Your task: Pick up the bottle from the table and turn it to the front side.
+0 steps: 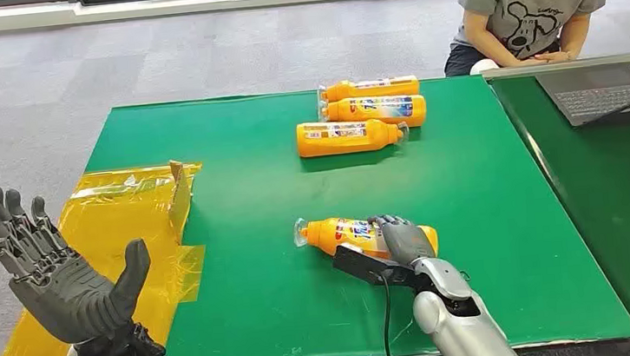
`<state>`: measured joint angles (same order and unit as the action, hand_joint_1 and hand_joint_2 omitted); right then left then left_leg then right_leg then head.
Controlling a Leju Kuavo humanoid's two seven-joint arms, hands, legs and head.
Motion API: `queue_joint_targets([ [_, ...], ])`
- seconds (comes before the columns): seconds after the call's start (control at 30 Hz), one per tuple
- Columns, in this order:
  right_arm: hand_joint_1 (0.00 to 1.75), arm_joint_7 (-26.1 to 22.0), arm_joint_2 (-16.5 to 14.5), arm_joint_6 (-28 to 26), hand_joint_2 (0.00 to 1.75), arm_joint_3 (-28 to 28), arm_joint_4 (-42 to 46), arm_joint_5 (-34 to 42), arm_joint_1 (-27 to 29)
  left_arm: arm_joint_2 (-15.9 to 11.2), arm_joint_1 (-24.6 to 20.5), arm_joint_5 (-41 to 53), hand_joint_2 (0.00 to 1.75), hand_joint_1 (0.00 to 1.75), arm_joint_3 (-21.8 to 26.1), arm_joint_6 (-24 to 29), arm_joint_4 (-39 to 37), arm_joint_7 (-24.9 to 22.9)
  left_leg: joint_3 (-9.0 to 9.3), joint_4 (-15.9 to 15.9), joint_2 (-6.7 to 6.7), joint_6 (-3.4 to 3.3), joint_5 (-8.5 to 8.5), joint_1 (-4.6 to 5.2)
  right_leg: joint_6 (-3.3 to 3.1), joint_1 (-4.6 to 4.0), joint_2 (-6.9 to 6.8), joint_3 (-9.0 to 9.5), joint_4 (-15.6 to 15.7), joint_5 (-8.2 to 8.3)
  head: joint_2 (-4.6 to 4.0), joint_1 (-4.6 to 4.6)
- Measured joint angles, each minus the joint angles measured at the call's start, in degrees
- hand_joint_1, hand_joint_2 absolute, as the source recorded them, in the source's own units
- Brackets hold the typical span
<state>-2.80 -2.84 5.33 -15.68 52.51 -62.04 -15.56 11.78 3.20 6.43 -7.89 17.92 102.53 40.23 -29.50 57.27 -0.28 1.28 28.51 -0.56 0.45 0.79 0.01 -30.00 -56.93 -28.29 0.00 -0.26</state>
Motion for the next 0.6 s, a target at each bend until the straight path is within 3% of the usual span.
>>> queue_joint_targets([
  [0.33,1.75,-0.3,0.0,-0.3,1.75,0.2,0.5,-0.4,0.3,-0.1,-0.4,-0.1,1.75,0.00,0.0,0.5,0.0,0.0,0.01,0.0,0.00,0.00,0.00,0.00,0.00,0.00,0.00,0.03,0.0,0.00,0.00,0.01],
  [0.6,1.75,-4.2,-1.1,-9.8,1.75,1.6,8.9,1.0,4.0,-0.5,1.3,-0.5,1.75,0.00,0.1,2.5,2.6,0.0,-0.53,0.0,-0.04,0.01,-0.07,0.00,0.02,0.01,-0.02,-0.40,-0.1,0.10,0.00,0.01],
])
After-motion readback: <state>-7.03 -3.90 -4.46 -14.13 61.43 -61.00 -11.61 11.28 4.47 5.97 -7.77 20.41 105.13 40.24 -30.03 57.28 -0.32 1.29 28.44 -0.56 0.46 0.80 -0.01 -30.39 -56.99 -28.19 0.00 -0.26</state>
